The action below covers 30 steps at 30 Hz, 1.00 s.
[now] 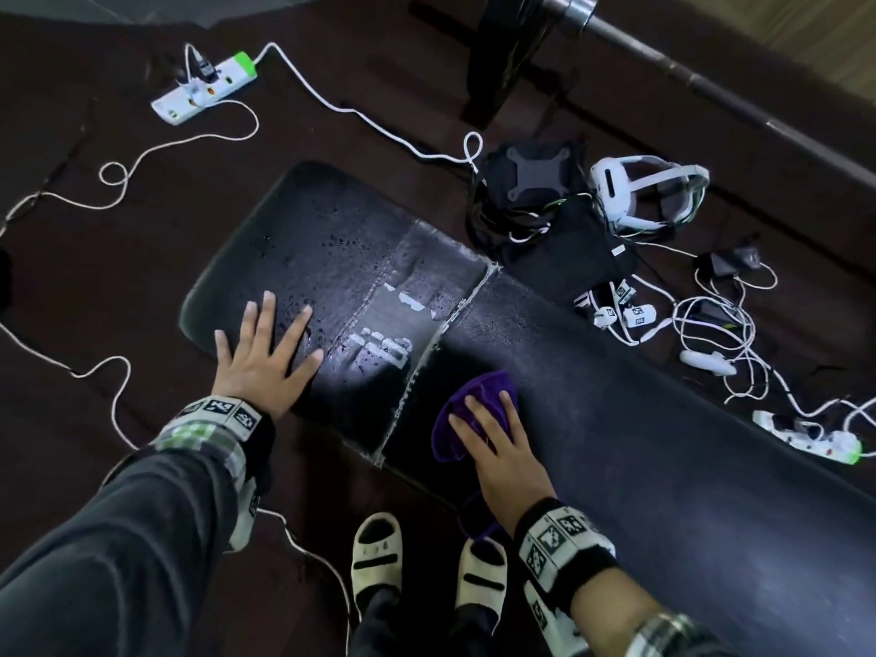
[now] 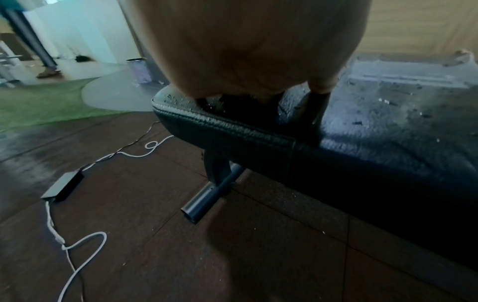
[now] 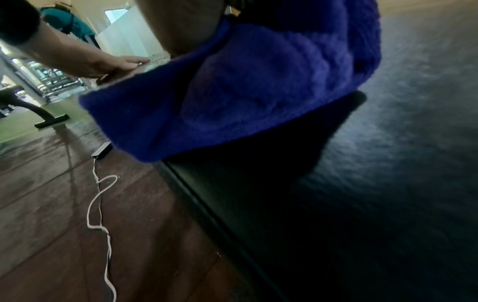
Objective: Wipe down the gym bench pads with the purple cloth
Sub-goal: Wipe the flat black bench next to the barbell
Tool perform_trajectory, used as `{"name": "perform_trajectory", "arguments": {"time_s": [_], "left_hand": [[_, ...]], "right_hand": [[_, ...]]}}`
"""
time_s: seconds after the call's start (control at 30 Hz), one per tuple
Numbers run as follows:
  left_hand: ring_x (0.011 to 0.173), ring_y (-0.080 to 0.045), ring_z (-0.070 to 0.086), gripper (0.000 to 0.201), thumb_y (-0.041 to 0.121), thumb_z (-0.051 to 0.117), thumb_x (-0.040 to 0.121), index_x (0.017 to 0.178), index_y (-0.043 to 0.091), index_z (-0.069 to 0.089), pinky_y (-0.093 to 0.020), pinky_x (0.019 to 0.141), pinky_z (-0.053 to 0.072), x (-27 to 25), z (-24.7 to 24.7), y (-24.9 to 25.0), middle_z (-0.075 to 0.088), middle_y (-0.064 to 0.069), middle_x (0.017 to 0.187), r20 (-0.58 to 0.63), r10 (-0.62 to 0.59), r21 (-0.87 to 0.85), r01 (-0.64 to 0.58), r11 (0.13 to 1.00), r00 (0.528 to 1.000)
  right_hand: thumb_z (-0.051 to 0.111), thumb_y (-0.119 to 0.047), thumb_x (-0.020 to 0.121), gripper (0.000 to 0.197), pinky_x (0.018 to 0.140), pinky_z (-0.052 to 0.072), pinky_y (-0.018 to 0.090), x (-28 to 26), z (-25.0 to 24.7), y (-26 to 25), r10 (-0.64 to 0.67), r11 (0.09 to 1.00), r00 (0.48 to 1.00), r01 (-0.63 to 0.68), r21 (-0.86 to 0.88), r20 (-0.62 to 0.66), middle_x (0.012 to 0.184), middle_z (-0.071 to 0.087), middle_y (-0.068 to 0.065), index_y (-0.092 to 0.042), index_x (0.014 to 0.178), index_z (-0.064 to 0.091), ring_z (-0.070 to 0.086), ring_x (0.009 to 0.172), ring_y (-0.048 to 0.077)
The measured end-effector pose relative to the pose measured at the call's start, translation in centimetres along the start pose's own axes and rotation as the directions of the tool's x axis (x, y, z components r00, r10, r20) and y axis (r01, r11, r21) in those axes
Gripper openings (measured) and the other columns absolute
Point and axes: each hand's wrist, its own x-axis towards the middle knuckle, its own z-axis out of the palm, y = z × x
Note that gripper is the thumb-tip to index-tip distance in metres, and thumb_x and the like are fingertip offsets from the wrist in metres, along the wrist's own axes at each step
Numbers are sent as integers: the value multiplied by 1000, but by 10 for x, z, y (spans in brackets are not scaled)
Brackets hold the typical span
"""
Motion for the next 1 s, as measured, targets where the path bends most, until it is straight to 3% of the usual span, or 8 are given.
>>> {"name": "perform_trajectory", "arguments": {"time_s": [0.23,0.37,0.47,0.57,0.63,0.73,0.87,1.0], "left_hand": [[142,-11,-29,61,73,7,86,134,55,-27,-53,114,-15,0,3,2,-44,17,140,49,-19,25,18,1000,999],[143,-11,-27,65,75,-8,74,133,55,-27,-54,113,-14,1,9,0,-44,15,142,-17,19,33,-19,999,1000],[144,-12,-24,67,73,-9,74,136,54,-24,-54,113,-14,2,14,-4,-40,13,145,-36,30,22,-29,999,999],[148,-18,-5,65,66,9,85,147,49,-3,-58,113,-2,1,18,-6,-11,3,161,-128,83,7,-83,997,988],[145,-22,18,58,54,24,92,148,43,19,-62,111,14,1,13,-12,17,-3,160,-199,145,48,-138,989,969],[140,-26,32,58,45,29,91,147,32,35,-65,109,20,12,-2,-32,29,-5,156,-217,207,37,-204,978,954],[145,-38,15,63,53,27,90,148,30,32,-67,108,14,20,2,-51,17,-11,160,-211,226,42,-222,974,951],[142,-42,20,58,49,30,93,148,29,32,-70,105,18,21,12,-50,21,-14,158,-237,221,95,-204,974,946]], "right_hand": [[48,-8,78,63,104,32,52,50,1,-33,-36,985,999,38,169,-17,147,33,5,-24,138,34,31,133,44],[71,-7,71,88,102,36,48,54,13,-43,-109,991,981,95,90,163,152,26,6,-25,144,24,23,136,45],[60,-14,75,73,101,30,39,58,6,-48,-58,998,989,52,45,137,150,31,3,-25,140,31,28,134,43],[31,-22,80,61,99,31,35,73,1,-57,40,999,987,-45,29,154,151,30,2,-26,141,30,27,135,42],[25,-22,84,61,110,23,52,92,3,-64,32,999,973,-35,12,227,154,22,5,-24,145,22,15,139,45],[44,-20,87,58,111,12,56,124,9,-85,21,999,977,-15,-31,211,153,27,5,-21,143,33,16,138,46],[42,-22,84,52,108,23,52,127,15,-113,-233,968,955,246,-49,182,146,40,1,-24,136,45,30,134,43],[39,-22,82,57,109,26,45,82,15,-86,-532,818,806,568,-89,261,148,35,-5,-31,138,39,27,136,37]]}}
